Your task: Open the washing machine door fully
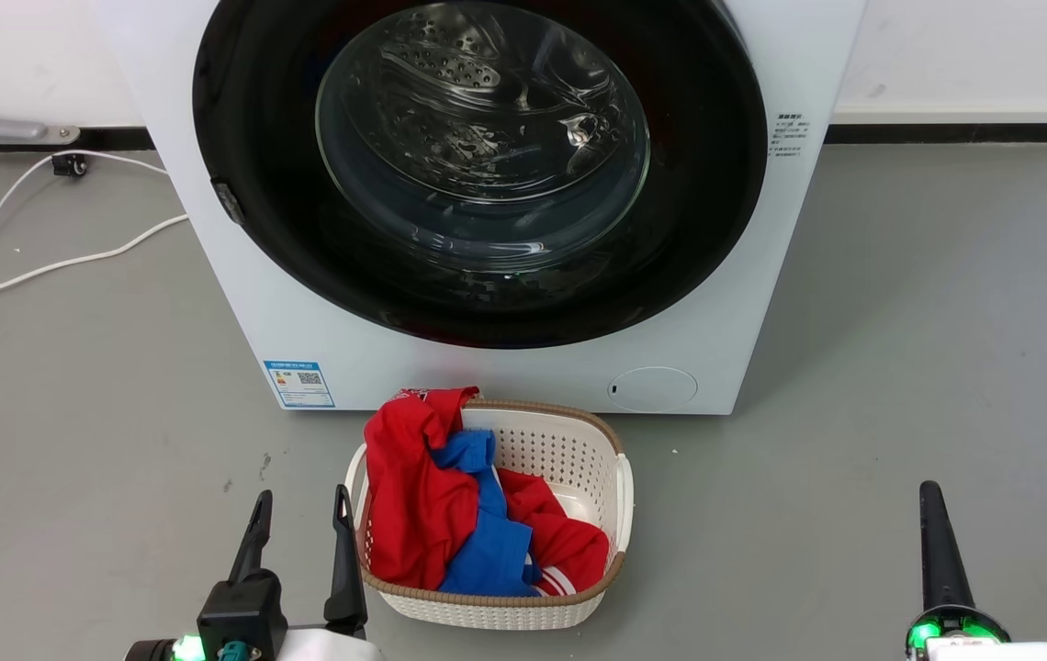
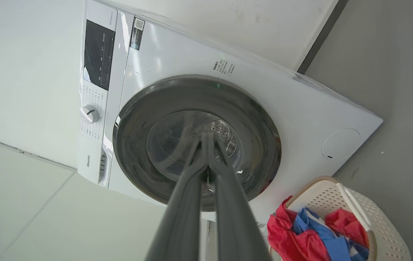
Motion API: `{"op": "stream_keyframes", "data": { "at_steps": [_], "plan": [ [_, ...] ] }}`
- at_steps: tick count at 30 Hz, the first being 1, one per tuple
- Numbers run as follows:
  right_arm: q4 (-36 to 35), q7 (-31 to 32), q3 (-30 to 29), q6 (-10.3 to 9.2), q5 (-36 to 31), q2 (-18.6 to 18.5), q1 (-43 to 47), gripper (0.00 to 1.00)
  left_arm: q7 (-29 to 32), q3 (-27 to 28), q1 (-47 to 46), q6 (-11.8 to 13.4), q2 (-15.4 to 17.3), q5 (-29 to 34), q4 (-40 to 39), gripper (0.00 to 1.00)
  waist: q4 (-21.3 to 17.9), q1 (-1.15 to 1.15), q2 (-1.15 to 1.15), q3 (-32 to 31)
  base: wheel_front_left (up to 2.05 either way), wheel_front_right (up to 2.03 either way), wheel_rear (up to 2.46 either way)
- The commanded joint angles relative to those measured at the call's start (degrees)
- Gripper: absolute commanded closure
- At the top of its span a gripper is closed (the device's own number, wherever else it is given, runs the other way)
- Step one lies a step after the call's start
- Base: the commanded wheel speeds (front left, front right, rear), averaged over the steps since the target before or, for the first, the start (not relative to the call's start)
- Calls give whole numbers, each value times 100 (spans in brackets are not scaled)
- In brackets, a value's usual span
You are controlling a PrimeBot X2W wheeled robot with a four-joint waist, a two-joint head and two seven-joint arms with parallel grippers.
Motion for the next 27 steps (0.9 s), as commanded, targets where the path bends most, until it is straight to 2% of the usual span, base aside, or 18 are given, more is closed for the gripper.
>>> {"op": "stream_keyframes", "data": {
  "at_steps": [1, 10, 16, 21, 27],
  "plan": [
    [-54, -11, 21, 1, 197, -49, 39, 100, -16, 3, 41, 25, -2, 5, 6, 0, 2, 0, 0, -2, 0, 0, 0],
    [-480, 330, 42, 1, 1939, -386, 226, 100, -16, -2, 66, 40, -2, 39, -6, 0, 0, 0, 0, -8, 0, 0, 0],
    [-717, 897, -204, 1, 2703, -321, 352, 100, -16, -7, 53, 60, -2, 71, -8, 0, 11, 0, 0, 5, 0, 0, 0],
    [-709, 1341, -463, 1, 2920, -199, 436, 100, -16, -5, 47, 90, -2, 103, -17, 0, 15, 0, 0, 25, 0, 0, 0],
    [-527, 1671, -545, 1, 2691, -103, 472, 100, -16, 0, 54, 94, -2, 108, -32, 0, 15, 0, 0, 43, 0, 0, 0]
  ]
}}
